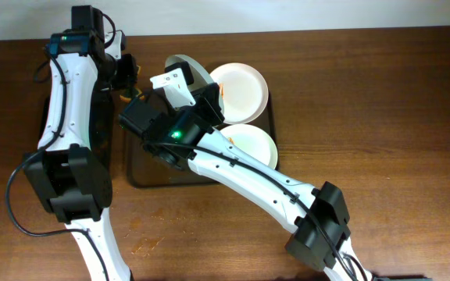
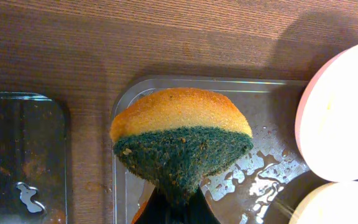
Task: Clean dirty plates on tray and stack at the side
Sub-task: 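Lift the cleaned plate with right gripper and place it right of tray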
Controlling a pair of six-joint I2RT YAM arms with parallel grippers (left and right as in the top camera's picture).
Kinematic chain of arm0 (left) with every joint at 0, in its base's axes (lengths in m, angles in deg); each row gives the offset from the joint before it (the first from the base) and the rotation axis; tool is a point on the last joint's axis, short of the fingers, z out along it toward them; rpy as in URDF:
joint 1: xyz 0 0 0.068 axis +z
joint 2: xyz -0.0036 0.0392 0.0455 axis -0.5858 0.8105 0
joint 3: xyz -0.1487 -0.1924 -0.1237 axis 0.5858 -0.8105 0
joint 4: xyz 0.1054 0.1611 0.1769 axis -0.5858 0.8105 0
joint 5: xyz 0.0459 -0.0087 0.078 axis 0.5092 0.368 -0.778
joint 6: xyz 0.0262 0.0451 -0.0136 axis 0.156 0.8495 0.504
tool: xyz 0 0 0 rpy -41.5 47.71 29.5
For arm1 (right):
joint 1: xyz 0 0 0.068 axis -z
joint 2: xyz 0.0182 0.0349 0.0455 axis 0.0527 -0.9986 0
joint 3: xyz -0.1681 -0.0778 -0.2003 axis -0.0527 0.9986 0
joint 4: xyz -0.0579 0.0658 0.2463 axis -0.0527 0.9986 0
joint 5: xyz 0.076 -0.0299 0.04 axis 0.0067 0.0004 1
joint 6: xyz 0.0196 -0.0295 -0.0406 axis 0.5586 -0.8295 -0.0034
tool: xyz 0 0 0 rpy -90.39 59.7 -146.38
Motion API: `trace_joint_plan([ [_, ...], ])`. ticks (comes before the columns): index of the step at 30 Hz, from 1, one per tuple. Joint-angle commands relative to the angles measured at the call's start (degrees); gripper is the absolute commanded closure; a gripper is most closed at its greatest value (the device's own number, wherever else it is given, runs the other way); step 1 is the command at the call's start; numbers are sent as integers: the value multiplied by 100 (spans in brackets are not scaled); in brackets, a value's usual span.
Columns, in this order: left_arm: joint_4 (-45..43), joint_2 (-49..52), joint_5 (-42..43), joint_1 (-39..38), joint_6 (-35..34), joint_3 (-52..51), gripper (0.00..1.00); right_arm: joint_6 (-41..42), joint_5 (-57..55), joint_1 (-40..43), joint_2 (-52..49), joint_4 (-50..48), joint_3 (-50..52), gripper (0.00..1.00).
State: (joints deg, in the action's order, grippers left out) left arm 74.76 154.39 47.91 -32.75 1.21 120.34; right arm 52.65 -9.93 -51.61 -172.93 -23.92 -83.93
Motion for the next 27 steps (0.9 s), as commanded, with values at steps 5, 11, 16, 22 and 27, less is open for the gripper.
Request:
trace_joint_plan([
  [5, -20, -35, -39, 15, 50, -31, 99, 151, 3641, 1211, 219, 144, -59, 96],
  [11, -33, -35, -59, 15, 52, -31, 99, -22, 6500, 3508, 481, 732, -59, 96],
  [16, -35, -35, -61, 9, 50, -31, 99, -151, 6579, 5158, 450, 1165, 164, 96],
  [22, -46, -35, -168, 2, 52, -31, 99, -339, 6579, 6341, 424, 708, 1386, 96],
  [27, -120, -35, -168, -2, 50, -31, 99, -339, 6645, 6629, 424, -197, 2430, 96],
])
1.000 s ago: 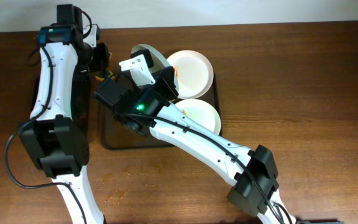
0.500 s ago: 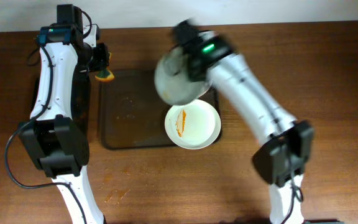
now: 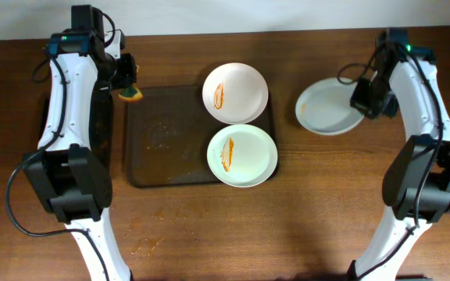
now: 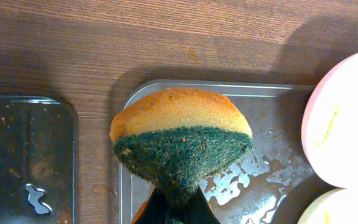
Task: Clean dirty plates on tray and stack at the side
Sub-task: 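Lift the cleaned plate with right gripper and place it right of tray, then grasp the front plate rim with right gripper and drag it left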
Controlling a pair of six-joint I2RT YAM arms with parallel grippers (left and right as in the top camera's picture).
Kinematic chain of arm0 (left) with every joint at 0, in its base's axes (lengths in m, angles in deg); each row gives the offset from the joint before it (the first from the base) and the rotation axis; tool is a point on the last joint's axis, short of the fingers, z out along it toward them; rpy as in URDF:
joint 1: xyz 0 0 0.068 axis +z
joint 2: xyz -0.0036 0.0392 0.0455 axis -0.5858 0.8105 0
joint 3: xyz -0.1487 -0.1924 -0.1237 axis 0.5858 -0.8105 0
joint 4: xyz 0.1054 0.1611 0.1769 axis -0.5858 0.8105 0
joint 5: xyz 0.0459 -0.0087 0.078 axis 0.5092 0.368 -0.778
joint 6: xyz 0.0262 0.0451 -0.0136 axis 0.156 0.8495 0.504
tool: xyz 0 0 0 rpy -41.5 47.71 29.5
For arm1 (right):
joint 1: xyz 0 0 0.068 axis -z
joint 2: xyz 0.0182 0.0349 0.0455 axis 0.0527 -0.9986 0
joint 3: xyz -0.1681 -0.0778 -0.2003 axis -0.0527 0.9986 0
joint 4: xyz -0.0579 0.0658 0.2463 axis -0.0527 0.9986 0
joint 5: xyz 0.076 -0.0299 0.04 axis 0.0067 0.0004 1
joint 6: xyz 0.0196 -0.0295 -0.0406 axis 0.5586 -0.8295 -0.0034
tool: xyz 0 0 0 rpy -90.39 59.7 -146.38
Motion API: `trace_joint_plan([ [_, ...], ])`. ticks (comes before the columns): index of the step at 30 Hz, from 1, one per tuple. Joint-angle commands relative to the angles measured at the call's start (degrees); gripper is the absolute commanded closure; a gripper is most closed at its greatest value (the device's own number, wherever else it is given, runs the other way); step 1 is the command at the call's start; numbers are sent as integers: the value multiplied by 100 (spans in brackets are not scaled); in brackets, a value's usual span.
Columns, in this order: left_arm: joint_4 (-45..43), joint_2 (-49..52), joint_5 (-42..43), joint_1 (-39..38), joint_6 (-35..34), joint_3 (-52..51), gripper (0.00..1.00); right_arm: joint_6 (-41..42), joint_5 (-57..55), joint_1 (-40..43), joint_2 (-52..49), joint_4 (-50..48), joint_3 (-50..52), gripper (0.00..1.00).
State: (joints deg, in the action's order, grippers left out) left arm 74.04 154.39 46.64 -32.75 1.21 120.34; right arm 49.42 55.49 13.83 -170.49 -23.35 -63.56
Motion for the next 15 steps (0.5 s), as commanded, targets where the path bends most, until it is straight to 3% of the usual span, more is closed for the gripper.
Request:
trace_joint_plan([
  [1, -55, -35, -42, -2, 50, -31, 99, -13, 103, 85, 179, -400, 509, 96],
  [2, -66, -35, -39, -2, 50, -31, 99, -15, 103, 85, 179, -511, 575, 95],
  [3, -70, -35, -39, -2, 50, -31, 99, -15, 105, 85, 179, -584, 584, 73],
  [4, -68, -35, -39, -2, 50, -31, 99, -17, 140, 85, 188, -621, 560, 40],
  [5, -66, -35, -39, 0, 50, -31, 99, -20, 227, 85, 192, -588, 481, 22],
  [7, -66, -35, -42, 2, 52, -31, 99, -291, 702, 85, 197, -330, 168, 18],
  [9, -70, -33, -39, -13, 52, -31, 99, -393, 1119, 31, 275, 107, -223, 26],
  [15, -15, -35, -37, -13, 50, -31, 99, -424, 1495, -885, 800, 791, -610, 28],
])
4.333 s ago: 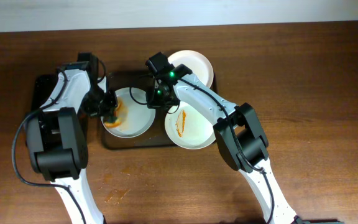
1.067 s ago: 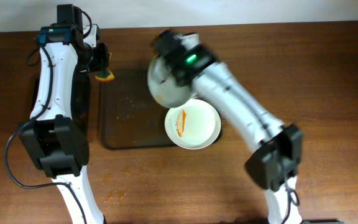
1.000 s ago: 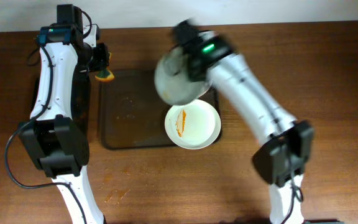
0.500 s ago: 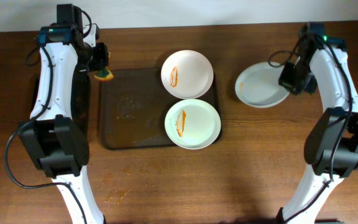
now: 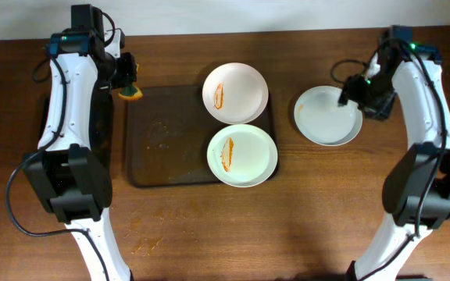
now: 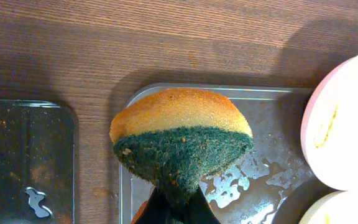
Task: Clean dirty plates on tray and stack at the side
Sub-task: 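Grasp the front plate rim with right gripper and drag it left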
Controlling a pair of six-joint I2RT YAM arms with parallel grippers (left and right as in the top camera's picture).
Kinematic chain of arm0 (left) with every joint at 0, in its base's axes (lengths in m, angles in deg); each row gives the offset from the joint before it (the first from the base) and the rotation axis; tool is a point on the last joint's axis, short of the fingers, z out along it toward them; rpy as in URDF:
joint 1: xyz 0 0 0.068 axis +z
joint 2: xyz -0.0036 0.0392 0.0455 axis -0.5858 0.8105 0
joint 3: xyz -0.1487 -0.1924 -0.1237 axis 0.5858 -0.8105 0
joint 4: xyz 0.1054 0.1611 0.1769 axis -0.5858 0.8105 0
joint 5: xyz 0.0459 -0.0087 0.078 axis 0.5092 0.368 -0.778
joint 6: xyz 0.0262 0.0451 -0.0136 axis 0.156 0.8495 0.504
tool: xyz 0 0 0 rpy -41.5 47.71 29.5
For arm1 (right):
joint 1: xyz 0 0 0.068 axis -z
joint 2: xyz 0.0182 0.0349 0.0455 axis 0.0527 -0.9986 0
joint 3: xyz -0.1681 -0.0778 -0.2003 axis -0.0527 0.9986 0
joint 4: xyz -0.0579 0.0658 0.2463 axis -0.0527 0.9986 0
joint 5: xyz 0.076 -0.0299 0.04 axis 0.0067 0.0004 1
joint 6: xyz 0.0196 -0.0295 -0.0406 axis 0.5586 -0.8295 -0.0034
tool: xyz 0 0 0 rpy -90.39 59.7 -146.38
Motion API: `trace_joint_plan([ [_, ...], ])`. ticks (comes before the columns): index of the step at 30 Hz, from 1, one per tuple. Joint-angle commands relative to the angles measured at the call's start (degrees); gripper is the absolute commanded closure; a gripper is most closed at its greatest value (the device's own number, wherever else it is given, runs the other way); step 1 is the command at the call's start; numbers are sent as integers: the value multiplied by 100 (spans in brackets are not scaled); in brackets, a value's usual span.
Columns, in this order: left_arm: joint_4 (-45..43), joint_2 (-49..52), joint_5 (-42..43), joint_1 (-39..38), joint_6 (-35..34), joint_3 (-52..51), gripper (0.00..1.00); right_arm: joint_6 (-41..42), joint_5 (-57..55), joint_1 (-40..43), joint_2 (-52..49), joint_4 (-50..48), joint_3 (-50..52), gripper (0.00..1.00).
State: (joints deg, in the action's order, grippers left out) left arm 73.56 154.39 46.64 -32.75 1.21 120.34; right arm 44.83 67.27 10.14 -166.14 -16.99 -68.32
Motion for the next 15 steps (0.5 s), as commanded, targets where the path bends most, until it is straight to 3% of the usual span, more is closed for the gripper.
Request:
trace_joint_plan([
  [1, 33, -33, -37, -13, 50, -31, 99, 302, 319, -737, 354, 229, -114, 28],
  [6, 44, -31, -37, -13, 55, -33, 99, 516, 291, -1646, 302, 168, 376, 44],
  [15, 44, -2, -39, -192, 63, -37, 99, 671, 149, -2343, 299, -501, 1556, 49],
])
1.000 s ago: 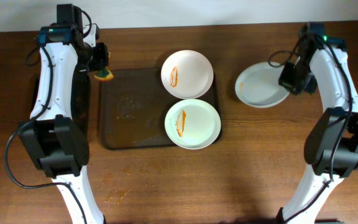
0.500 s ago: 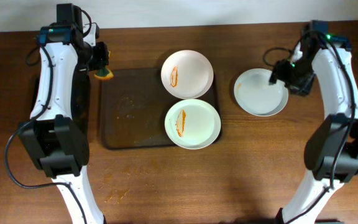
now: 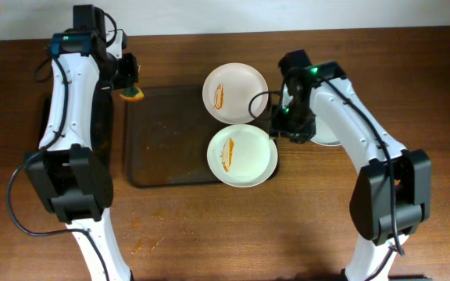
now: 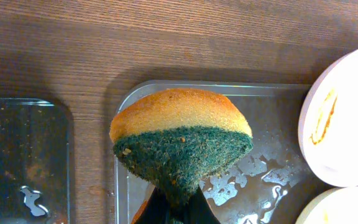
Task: Clean dirty plates on tray and stack at the side
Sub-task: 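Grasp the front plate rim with right gripper and drag it left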
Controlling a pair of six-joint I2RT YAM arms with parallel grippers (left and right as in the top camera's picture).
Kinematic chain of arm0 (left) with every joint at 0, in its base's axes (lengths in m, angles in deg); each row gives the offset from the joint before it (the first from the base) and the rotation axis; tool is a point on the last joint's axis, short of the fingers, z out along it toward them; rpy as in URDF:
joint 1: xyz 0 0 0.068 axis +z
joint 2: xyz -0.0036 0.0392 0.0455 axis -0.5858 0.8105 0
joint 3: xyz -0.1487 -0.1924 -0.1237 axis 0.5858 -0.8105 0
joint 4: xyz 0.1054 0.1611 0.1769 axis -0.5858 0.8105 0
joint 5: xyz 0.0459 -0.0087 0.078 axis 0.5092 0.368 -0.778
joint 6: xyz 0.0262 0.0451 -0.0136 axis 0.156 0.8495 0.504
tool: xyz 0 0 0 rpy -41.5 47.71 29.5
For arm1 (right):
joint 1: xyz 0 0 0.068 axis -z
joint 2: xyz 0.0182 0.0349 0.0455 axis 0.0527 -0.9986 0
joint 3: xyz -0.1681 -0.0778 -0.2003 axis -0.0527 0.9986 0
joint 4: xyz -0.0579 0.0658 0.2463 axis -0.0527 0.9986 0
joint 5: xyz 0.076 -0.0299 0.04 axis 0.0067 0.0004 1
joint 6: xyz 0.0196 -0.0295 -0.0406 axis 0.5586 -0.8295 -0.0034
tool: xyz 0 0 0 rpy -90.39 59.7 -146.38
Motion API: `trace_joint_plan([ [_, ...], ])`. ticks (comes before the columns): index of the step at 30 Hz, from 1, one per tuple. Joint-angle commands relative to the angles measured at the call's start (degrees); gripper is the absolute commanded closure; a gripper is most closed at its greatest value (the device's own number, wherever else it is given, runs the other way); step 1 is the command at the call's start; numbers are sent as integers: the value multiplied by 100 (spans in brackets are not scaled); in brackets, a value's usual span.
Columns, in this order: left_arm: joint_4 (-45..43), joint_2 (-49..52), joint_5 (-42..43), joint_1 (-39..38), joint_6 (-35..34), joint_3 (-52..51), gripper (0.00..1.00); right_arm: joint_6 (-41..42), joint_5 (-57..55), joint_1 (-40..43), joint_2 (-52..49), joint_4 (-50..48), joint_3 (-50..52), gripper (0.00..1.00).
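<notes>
My left gripper (image 4: 174, 204) is shut on an orange-and-green sponge (image 4: 180, 140) and holds it over the far left corner of the wet dark tray (image 4: 266, 118). Two white plates with orange smears sit at the tray's right end, the far plate (image 3: 235, 92) and the near plate (image 3: 242, 154). My right gripper (image 3: 285, 125) hangs at the tray's right edge, beside both plates. How its fingers stand does not show. A clean white plate (image 3: 324, 139) lies on the table to the right, mostly hidden under the right arm.
A dark bin (image 4: 23, 155) with crumbs and water stands left of the tray, under the left arm. Wooden table (image 3: 412, 70) surrounds everything. Some crumbs (image 3: 148, 246) lie near the front edge.
My right gripper has moved left from the rim of the clean plate to the tray's right edge, by the dirty plates. The clean plate stays on the table. The left gripper and sponge have barely moved.
First my right arm reached across the tray with a plate near the sponge. Then it held that plate over the table on the right. Then the plate lay there with the gripper at its rim. Now the gripper is at the tray.
</notes>
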State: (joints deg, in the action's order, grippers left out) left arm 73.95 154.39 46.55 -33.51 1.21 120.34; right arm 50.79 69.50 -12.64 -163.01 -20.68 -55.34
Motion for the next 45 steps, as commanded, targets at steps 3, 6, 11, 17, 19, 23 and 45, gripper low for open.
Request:
trace_joint_plan([
  [3, 0, -2, -33, -162, 116, -37, 99, 98, -68, -136, -13, -444, 667, 52],
  [6, -26, -2, -33, -160, 116, -37, 99, 114, -52, -214, -13, -638, 844, 55],
  [11, -20, -2, -33, -160, 116, -37, 99, 225, -140, -282, -13, -861, 1019, 57],
  [17, -22, -2, -33, -160, 116, -37, 99, 249, -208, -282, -13, -745, 1049, 59],
  [19, -22, -2, -33, -160, 116, -37, 99, 269, -208, -302, -13, -702, 1049, 61],
  [23, -20, -2, -33, -160, 116, -37, 99, 380, -234, -413, -13, -719, 1051, 66],
  [45, -22, -2, -33, -160, 116, -37, 99, 866, -640, -651, -20, -946, 1429, 94],
])
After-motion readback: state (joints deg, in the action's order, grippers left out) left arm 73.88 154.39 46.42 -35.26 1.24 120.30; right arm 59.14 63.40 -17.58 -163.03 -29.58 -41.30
